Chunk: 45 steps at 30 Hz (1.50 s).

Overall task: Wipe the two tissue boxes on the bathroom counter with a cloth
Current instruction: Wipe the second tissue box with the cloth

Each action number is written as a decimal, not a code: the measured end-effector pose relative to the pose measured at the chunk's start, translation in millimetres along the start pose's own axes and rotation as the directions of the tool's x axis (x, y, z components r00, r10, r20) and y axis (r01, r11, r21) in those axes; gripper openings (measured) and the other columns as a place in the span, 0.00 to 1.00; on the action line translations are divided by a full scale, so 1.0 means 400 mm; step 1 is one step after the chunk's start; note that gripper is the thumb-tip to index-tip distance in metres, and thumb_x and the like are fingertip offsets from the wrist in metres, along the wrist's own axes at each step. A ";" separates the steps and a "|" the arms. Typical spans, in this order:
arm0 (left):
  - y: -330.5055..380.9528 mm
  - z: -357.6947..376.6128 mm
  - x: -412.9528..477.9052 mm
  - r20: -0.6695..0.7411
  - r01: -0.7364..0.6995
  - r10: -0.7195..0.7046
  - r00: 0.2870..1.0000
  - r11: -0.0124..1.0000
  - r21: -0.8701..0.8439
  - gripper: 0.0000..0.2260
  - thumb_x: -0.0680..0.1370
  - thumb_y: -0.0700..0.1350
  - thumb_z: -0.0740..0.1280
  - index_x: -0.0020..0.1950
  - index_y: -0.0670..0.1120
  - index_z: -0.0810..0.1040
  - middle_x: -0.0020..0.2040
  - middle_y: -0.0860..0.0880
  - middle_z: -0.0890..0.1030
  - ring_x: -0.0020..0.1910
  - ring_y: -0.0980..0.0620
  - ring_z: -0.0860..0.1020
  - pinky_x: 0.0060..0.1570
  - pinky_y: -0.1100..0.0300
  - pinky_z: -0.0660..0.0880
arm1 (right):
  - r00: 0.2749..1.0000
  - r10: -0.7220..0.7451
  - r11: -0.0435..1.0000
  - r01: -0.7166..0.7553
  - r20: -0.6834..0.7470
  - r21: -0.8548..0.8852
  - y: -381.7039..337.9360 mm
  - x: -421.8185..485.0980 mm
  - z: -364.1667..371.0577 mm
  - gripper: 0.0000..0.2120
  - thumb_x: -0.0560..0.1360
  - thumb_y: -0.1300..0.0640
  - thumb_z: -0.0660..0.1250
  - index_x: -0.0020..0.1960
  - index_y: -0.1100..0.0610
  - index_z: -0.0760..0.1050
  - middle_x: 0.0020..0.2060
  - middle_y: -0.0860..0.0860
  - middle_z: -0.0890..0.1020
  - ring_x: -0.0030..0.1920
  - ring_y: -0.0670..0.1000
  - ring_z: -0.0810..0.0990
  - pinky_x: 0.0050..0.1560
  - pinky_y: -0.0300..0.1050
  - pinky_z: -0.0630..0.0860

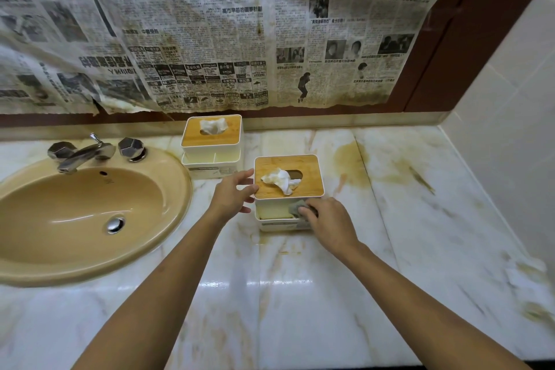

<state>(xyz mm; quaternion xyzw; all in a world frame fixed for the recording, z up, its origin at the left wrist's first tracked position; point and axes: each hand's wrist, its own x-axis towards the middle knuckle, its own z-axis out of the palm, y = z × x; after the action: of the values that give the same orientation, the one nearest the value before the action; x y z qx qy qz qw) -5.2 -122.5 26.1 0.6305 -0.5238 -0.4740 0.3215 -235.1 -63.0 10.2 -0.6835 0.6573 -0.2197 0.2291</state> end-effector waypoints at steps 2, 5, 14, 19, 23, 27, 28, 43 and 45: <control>-0.001 -0.002 0.000 0.003 0.000 0.000 1.000 1.000 -0.005 0.22 0.79 0.41 0.69 0.73 0.48 0.72 0.58 0.48 0.80 0.42 0.48 0.81 0.35 0.55 0.81 | 1.000 0.010 1.000 -0.010 -0.016 0.015 -0.004 0.007 -0.002 0.10 0.79 0.48 0.65 0.42 0.50 0.80 0.36 0.51 0.80 0.42 0.54 0.78 0.39 0.46 0.71; -0.001 -0.003 0.000 0.004 0.002 -0.002 1.000 1.000 -0.007 0.22 0.79 0.41 0.69 0.73 0.49 0.72 0.58 0.48 0.80 0.42 0.48 0.81 0.35 0.55 0.81 | 0.984 -0.060 0.997 0.065 -0.166 0.028 -0.027 0.005 -0.037 0.08 0.79 0.51 0.65 0.49 0.50 0.82 0.36 0.48 0.80 0.42 0.51 0.76 0.41 0.46 0.73; -0.002 -0.004 0.000 0.006 0.000 0.000 1.000 1.000 0.002 0.22 0.79 0.42 0.69 0.73 0.49 0.72 0.58 0.48 0.80 0.42 0.48 0.81 0.34 0.56 0.80 | 0.945 -0.267 0.955 0.233 -0.189 -0.181 -0.014 0.007 -0.012 0.03 0.73 0.57 0.74 0.46 0.52 0.82 0.44 0.45 0.84 0.44 0.52 0.78 0.44 0.48 0.73; 0.003 0.001 -0.003 -0.006 -0.001 0.001 1.000 1.000 0.015 0.22 0.79 0.41 0.68 0.73 0.49 0.72 0.58 0.48 0.80 0.44 0.47 0.81 0.34 0.56 0.80 | 0.961 -0.203 0.976 0.183 -0.190 -0.118 -0.033 0.024 -0.039 0.04 0.76 0.53 0.69 0.46 0.53 0.81 0.42 0.46 0.82 0.45 0.52 0.75 0.49 0.50 0.72; 0.005 0.004 -0.008 -0.016 -0.003 0.004 1.000 0.999 0.038 0.22 0.80 0.42 0.67 0.74 0.50 0.71 0.58 0.48 0.79 0.45 0.46 0.82 0.34 0.57 0.79 | 0.956 -0.105 0.980 0.146 -0.274 0.134 -0.047 0.019 -0.101 0.07 0.78 0.50 0.64 0.47 0.53 0.78 0.46 0.46 0.79 0.49 0.49 0.73 0.51 0.46 0.71; 0.003 0.008 -0.009 -0.028 -0.013 0.014 0.999 0.998 0.059 0.21 0.80 0.42 0.66 0.74 0.50 0.71 0.58 0.49 0.79 0.44 0.48 0.82 0.35 0.58 0.78 | 0.952 -0.042 0.901 0.167 -0.303 0.401 -0.066 0.017 -0.195 0.07 0.82 0.52 0.60 0.51 0.55 0.73 0.44 0.51 0.79 0.46 0.50 0.76 0.45 0.45 0.72; 0.004 0.010 -0.009 -0.032 -0.014 0.016 0.999 0.998 0.063 0.21 0.80 0.42 0.66 0.74 0.50 0.71 0.58 0.48 0.79 0.44 0.48 0.81 0.35 0.58 0.78 | 0.950 -0.029 0.883 0.170 -0.310 0.437 -0.073 0.019 -0.217 0.06 0.83 0.53 0.60 0.52 0.54 0.73 0.43 0.51 0.79 0.43 0.48 0.76 0.42 0.44 0.72; 0.048 0.027 0.030 -0.114 0.060 -0.059 0.992 0.998 0.005 0.10 0.81 0.46 0.65 0.60 0.43 0.76 0.55 0.45 0.80 0.45 0.49 0.77 0.36 0.63 0.71 | 0.974 -0.054 0.855 -0.069 0.221 0.514 -0.051 0.105 -0.226 0.11 0.80 0.63 0.61 0.55 0.54 0.80 0.50 0.46 0.82 0.51 0.44 0.79 0.51 0.34 0.73; 0.048 0.027 0.037 -0.122 0.069 -0.067 0.990 0.997 0.016 0.08 0.80 0.45 0.65 0.58 0.44 0.76 0.53 0.45 0.80 0.43 0.49 0.78 0.36 0.62 0.71 | 0.964 -0.075 0.838 -0.077 0.255 0.540 -0.041 0.116 -0.220 0.11 0.81 0.63 0.61 0.55 0.53 0.81 0.51 0.45 0.82 0.50 0.43 0.79 0.49 0.33 0.72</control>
<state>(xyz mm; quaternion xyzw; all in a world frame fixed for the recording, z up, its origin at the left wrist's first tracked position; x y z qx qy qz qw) -22.1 -140.5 35.7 0.6788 -0.4863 -0.4403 0.3299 -273.1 -111.1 90.5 -0.6130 0.5312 -0.3037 0.4999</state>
